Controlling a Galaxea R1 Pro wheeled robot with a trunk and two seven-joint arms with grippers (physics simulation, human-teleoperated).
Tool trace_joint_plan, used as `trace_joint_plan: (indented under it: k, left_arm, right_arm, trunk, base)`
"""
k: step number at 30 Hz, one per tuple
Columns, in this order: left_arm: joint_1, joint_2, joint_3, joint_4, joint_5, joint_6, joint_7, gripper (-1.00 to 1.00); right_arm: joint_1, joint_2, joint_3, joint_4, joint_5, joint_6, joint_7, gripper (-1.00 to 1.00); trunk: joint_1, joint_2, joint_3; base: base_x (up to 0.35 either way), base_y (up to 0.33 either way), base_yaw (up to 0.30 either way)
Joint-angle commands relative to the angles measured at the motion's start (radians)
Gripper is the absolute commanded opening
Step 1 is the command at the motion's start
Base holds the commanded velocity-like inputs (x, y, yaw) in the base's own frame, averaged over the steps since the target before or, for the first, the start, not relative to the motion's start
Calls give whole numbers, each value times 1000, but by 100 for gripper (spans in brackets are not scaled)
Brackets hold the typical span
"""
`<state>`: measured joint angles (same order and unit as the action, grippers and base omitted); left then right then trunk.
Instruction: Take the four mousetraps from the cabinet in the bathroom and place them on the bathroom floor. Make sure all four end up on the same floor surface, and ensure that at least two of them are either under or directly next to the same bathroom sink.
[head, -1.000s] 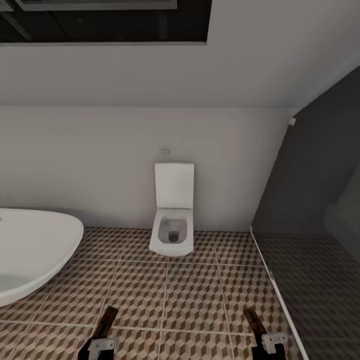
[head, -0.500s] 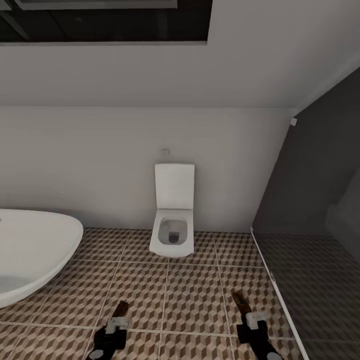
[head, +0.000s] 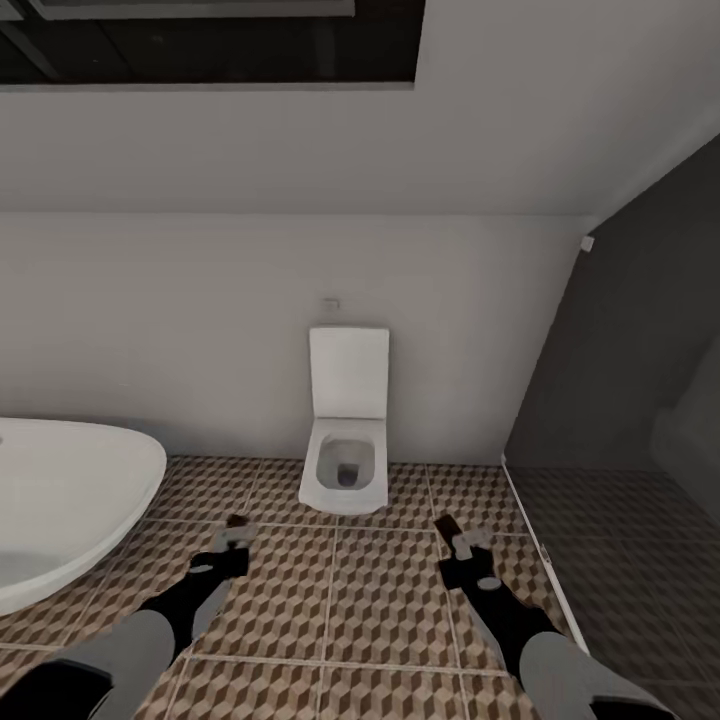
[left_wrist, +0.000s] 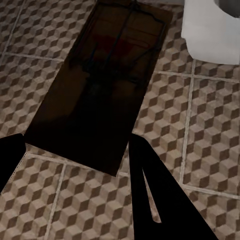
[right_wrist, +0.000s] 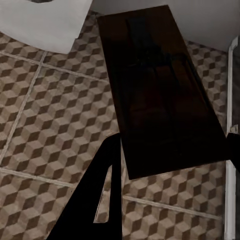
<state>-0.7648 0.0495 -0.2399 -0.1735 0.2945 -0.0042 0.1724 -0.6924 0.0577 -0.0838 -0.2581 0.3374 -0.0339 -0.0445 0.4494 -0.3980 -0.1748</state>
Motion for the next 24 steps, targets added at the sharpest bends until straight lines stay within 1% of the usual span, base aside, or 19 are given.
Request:
trace_joint_plan:
  k: [1, 2, 3, 4, 5, 6, 8, 10, 14, 17, 21, 24]
  left_arm:
    - [1, -2, -10, 44, 7, -63, 6, -100]
    - [2, -5, -10, 96, 7, -128, 3, -100]
    - [2, -6, -10, 121, 7, -159, 1, -100]
    - [4, -8, -10, 157, 7, -214, -7, -100]
    - [9, -8, -10, 187, 7, -268, -35, -100]
    - [16, -8, -10, 198, 7, -290, -62, -100]
    - [34, -8, -10, 210, 6, -314, -116, -100]
    - [47, -8, -10, 214, 6, -330, -141, -100]
    - [76, -8, -11, 217, 5, -382, -160, -100]
    - [107, -8, -11, 218, 4, -448, -175, -100]
    - [122, -8, -12, 218, 3, -486, -217, -100]
    - [127, -8, -12, 218, 3, -494, -238, -100]
  right_arm:
    - [1, 0, -8, 8, 8, -31, 0, -100]
    - [4, 0, -9, 15, 8, -53, 1, -100]
    - [5, 0, -9, 19, 9, -62, 2, -100]
    - [8, -1, -9, 29, 9, -74, 3, -100]
    - [12, -1, -10, 46, 9, -86, 4, -100]
    - [14, -1, -10, 54, 9, -91, 5, -100]
    - [19, -1, -10, 64, 9, -97, 16, -100]
    - [25, -1, -9, 71, 9, -101, 34, -100]
    - [37, -1, -9, 93, 9, -118, 68, -100]
    - [44, -1, -9, 127, 9, -166, 79, -100]
    - [53, -1, -8, 158, 11, -233, 82, -100]
    - [56, -1, -7, 165, 12, -251, 83, -100]
  trunk:
    - [1, -2, -2]
    - [1, -2, -2]
    - [1, -2, -2]
    - [1, -2, -2]
    - [1, -2, -2]
    - [1, -2, -2]
    - [1, -2, -2]
    - [1, -2, -2]
    - [1, -2, -2]
    - [1, -2, -2]
    - [1, -2, -2]
    - [1, -2, -2]
  base:
    - [0, 0, 0]
    - [0, 0, 0]
    - [0, 0, 0]
    - [0, 0, 0]
    - [0, 0, 0]
    - [0, 0, 0]
    - [0, 0, 0]
    - [0, 0, 0]
    - [0, 0, 0]
    - [0, 0, 0]
    - [0, 0, 0]
    - [0, 0, 0]
